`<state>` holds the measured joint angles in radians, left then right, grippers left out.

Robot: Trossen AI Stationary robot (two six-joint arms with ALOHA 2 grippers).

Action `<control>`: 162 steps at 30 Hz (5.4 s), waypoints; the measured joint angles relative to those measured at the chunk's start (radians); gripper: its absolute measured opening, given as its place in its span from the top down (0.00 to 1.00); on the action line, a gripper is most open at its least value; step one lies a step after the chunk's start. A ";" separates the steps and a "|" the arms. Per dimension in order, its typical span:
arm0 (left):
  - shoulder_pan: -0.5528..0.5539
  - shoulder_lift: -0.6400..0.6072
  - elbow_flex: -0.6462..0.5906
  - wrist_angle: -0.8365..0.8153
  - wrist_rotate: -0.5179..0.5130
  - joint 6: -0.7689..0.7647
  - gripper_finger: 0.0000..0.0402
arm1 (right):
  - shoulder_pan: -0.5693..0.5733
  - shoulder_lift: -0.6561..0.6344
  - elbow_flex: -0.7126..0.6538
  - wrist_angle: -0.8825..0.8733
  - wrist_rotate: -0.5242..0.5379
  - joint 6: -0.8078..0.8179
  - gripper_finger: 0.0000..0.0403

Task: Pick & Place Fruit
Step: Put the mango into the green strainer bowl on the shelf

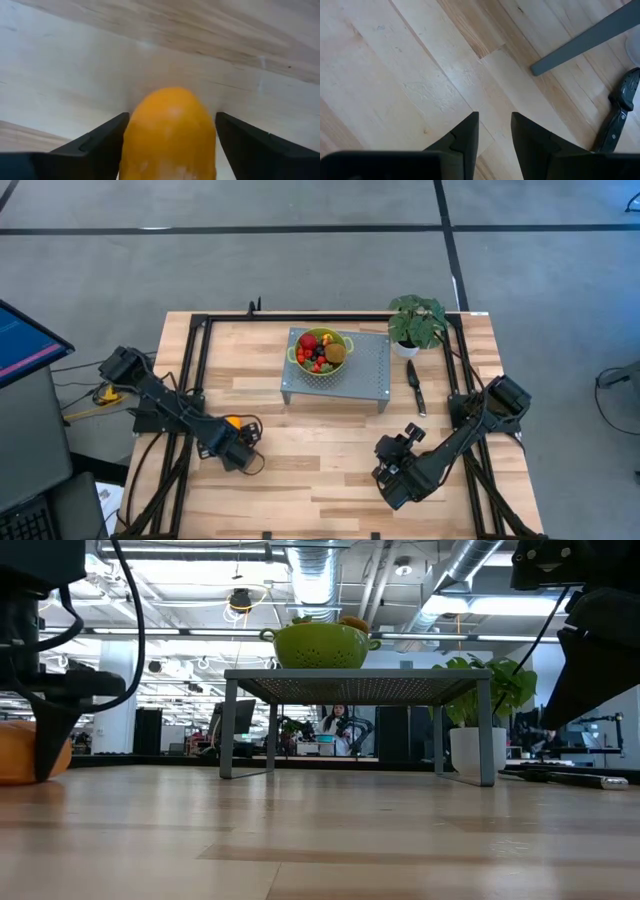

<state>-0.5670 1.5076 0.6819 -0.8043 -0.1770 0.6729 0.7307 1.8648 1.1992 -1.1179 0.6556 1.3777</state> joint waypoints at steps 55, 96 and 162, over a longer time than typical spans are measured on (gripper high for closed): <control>0.060 -0.202 0.092 1.191 -0.305 -0.228 0.48 | -0.001 0.000 0.000 0.002 0.000 -0.007 0.73; 0.603 -0.044 0.171 1.473 -0.235 0.345 0.47 | -0.039 0.000 0.000 0.008 0.011 -0.076 0.73; 0.545 -0.013 0.214 1.298 -0.383 0.287 0.25 | -0.037 0.000 0.000 0.016 0.026 -0.077 0.73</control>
<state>-0.0223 1.4943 0.8959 0.4936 -0.5601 0.9604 0.6933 1.8645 1.1992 -1.1015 0.6811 1.3006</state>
